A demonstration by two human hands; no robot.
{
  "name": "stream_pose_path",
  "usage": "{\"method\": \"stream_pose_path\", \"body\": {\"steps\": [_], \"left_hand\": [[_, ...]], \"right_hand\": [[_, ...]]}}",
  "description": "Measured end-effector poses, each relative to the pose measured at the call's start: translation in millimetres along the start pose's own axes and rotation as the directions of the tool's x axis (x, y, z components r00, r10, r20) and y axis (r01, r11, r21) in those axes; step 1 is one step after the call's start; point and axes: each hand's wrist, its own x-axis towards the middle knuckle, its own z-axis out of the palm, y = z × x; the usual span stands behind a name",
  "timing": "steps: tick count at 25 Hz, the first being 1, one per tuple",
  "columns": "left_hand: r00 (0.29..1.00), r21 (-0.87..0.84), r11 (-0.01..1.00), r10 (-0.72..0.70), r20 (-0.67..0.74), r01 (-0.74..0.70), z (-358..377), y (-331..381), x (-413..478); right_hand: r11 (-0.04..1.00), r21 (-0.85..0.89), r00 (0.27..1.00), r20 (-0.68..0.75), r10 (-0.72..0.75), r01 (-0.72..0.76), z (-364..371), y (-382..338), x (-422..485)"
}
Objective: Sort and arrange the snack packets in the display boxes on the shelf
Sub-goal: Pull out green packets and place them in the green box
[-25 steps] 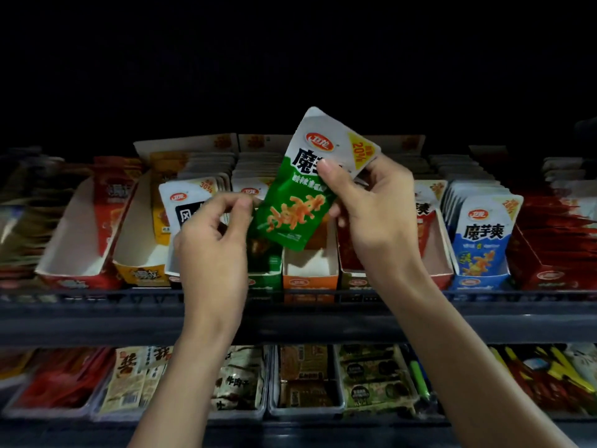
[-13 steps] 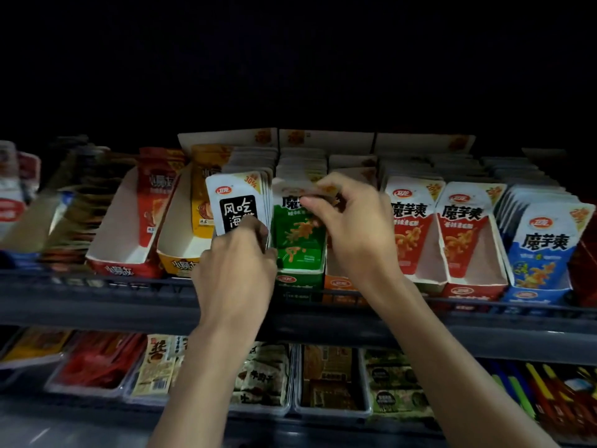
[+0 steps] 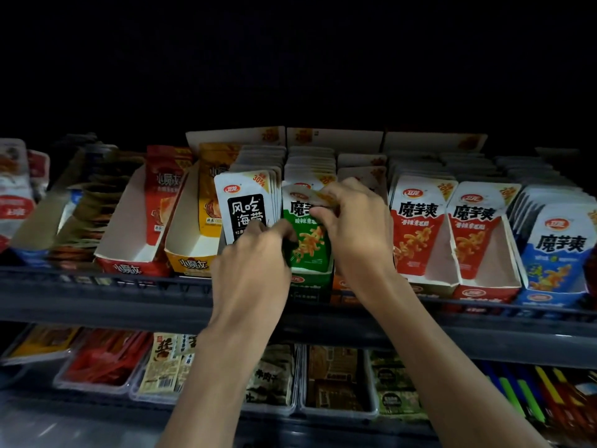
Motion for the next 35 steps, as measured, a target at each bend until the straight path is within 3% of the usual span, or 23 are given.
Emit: {"method": "stream_pose_path", "body": {"steps": [3, 8, 12, 15, 19, 22, 25, 28, 32, 35], "left_hand": [[0.998, 0.078, 0.996, 0.045, 0.035, -0.047, 4, 1, -2], [0.998, 0.142, 0.988, 0.065, 0.025, -0.067, 5, 7, -3], [1.0, 0.14, 0.99, -0.01, 0.019, 0.007, 4, 13, -2], [0.999, 0.126, 0.991, -0.042, 0.013, 0.04, 4, 18, -2], [0.999, 0.138, 0.989, -0.051, 0.014, 0.049, 4, 20, -2], [0.997, 0.135, 0.988, -0.076, 0.017, 0.073, 4, 24, -1], [0.992, 0.085, 0.989, -0.12, -0.03, 0.122, 3, 30, 1], [0.989, -0.07, 0.995, -0.083, -0.122, 0.075, 1, 37, 1], [0.997, -0.401, 0.914, 0.073, 0.023, -0.058, 4, 54, 0], [0.971, -0.4, 0.898, 0.23, 0.073, -0.183, 14, 66, -5]], "right_hand": [[0.999, -0.036, 0.999, 0.03, 0.041, -0.04, -1, -2, 1], [0.998, -0.002, 0.997, -0.043, 0.067, -0.067, -8, -2, -1], [0.997, 0.069, 0.997, -0.077, -0.029, 0.035, -14, 1, -7], [0.99, 0.079, 0.993, 0.002, -0.115, 0.115, -17, 3, -9], [0.998, 0.001, 0.983, 0.174, -0.062, 0.062, -16, 9, -9], [0.996, 0.048, 0.984, 0.162, -0.078, 0.071, -22, 10, -7], [0.997, 0.044, 0.995, 0.077, -0.07, 0.067, -41, 14, -4], [0.993, -0.102, 0.996, -0.072, -0.06, 0.053, -70, 25, -4], [0.939, -0.338, 0.985, -0.173, 0.004, -0.064, -93, 43, -8], [0.911, -0.406, 0.992, -0.127, 0.018, -0.068, -95, 56, -13]]}}
